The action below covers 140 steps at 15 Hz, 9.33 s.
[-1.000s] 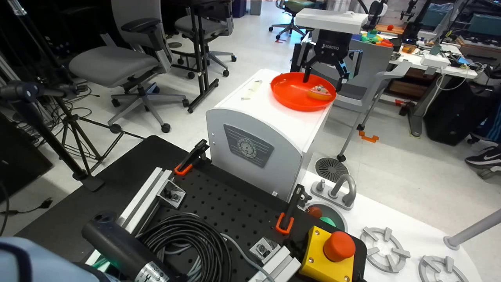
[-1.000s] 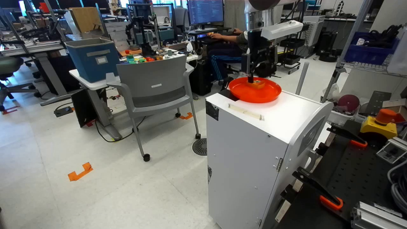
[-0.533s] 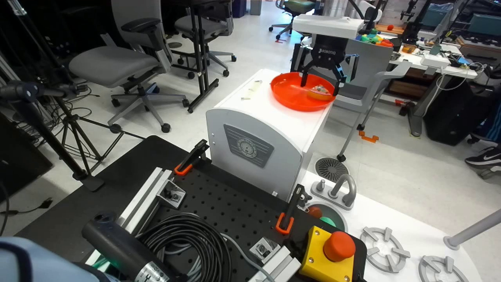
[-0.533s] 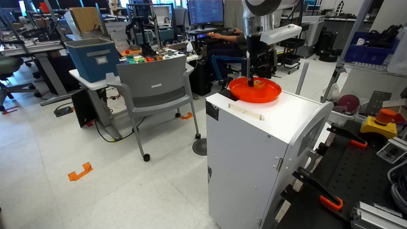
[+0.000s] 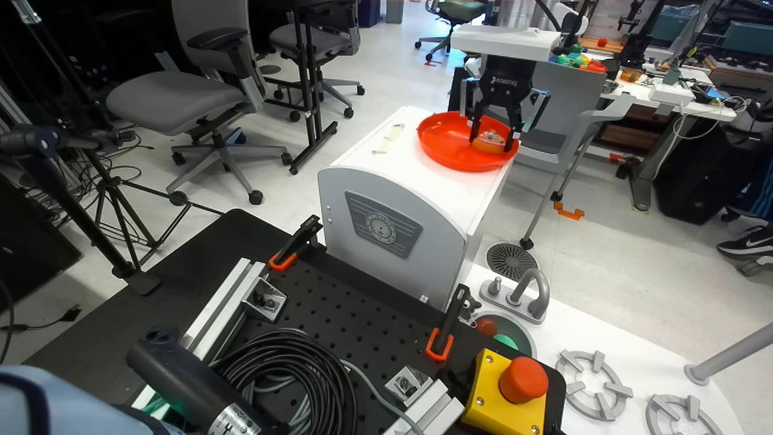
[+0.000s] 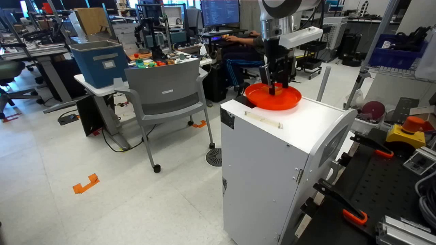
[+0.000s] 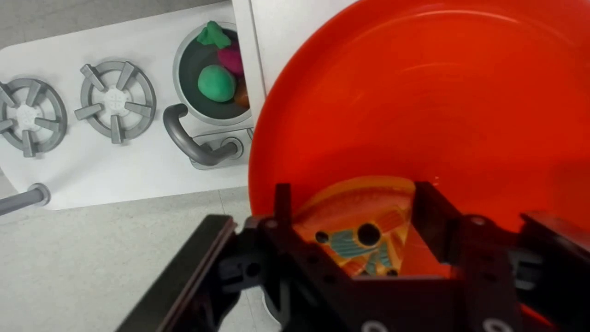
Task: Remove the pizza slice from the plate
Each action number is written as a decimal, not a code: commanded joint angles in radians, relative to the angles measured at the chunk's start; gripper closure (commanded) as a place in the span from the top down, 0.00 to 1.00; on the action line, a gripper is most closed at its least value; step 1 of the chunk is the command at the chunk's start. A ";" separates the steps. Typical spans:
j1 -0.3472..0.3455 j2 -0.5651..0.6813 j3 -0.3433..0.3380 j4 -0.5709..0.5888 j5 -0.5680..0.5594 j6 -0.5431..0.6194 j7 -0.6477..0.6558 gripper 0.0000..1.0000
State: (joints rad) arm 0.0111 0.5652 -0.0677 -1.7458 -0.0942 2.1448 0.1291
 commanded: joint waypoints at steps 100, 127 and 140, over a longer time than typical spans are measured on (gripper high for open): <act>0.027 0.084 -0.027 0.152 0.107 -0.011 0.258 1.00; 0.022 0.043 0.007 0.093 0.018 0.007 0.064 1.00; 0.011 0.030 0.034 0.065 0.053 0.009 0.057 1.00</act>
State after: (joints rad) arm 0.0359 0.6311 -0.0409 -1.6471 -0.0713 2.1451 0.2135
